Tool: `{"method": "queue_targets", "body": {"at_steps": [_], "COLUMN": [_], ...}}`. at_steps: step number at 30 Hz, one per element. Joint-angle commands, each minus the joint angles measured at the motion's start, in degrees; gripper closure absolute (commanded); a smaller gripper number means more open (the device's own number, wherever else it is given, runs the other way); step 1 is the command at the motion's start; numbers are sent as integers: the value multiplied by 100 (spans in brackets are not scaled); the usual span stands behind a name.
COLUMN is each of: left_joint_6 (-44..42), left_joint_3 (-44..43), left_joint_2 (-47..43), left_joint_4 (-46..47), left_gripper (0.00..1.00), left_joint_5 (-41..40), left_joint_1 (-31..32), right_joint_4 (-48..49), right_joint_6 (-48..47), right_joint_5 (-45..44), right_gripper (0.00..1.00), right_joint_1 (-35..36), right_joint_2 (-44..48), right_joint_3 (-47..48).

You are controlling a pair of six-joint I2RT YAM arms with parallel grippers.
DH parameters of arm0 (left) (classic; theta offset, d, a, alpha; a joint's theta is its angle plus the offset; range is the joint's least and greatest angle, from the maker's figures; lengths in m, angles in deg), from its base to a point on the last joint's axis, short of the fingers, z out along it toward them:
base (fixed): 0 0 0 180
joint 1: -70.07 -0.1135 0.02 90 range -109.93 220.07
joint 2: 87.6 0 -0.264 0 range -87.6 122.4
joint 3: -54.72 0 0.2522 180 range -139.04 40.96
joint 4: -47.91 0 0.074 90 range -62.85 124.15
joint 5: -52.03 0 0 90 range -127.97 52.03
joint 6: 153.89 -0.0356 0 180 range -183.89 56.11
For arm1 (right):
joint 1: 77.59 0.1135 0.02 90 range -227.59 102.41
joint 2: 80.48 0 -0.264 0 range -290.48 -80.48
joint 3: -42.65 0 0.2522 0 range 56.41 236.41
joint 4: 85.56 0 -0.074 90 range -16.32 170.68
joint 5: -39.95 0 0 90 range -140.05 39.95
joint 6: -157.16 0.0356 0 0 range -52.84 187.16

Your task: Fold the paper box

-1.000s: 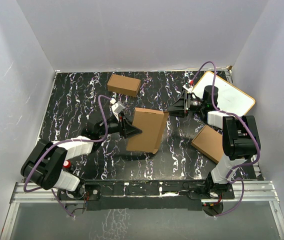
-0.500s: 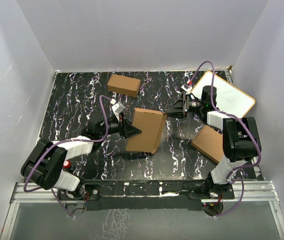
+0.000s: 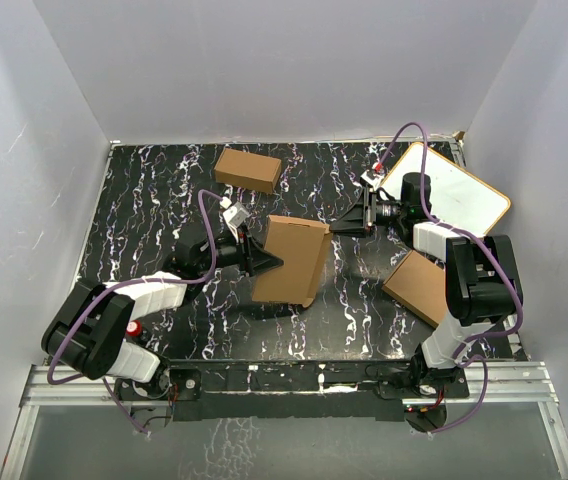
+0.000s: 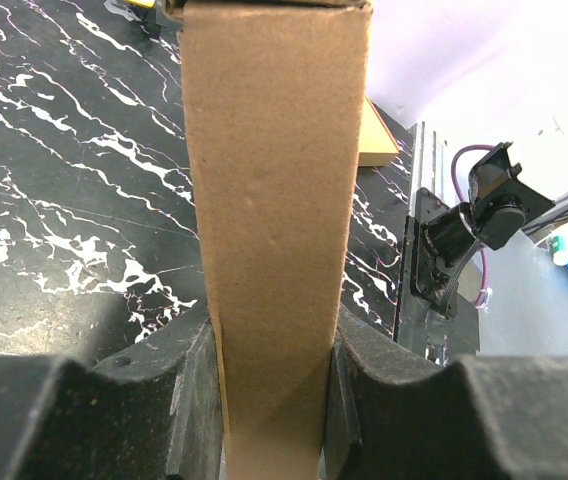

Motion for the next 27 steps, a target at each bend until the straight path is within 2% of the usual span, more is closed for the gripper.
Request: {"method": "queue_targets", "body": {"at_steps": [1,5,9,10,13,15,17,21,24,27], "left_joint_6": [55,111,243,305,611,887,1132,1660,2047,2695], "left_joint_3": [-187,-166,-151,-141,-79,-45,-65,-277,-447,-439], "left_joint_2": [-104,-103,-95,-87,-102,-123,-136,-57,119,383], "left_joint_4": [316,374,470,518,778,926,861,155,-562,-774], "left_gripper": [100,100,100,100,100,100,100,100,100,100], "left_joint_5": [105,115,145,157,198,221,206,182,170,172], "left_joint_1": [-48,-54,-78,-94,-162,-228,-302,-426,-513,-611], "right_joint_4": [85,87,87,96,133,67,-169,-1701,-3518,-4605], "right_joint_6": [-199,-242,-242,-238,-554,-813,-1213,-3045,-5503,-7768], "right_joint_5": [55,71,79,96,241,329,350,169,-115,-150], "right_gripper": [77,91,90,84,55,45,43,40,40,40], "right_joint_1": [51,55,54,54,-4,-101,-240,-586,-632,-568], "right_joint_2": [166,178,223,231,292,374,468,778,1048,1419], "right_joint_3": [218,228,235,232,289,340,410,655,950,845]}}
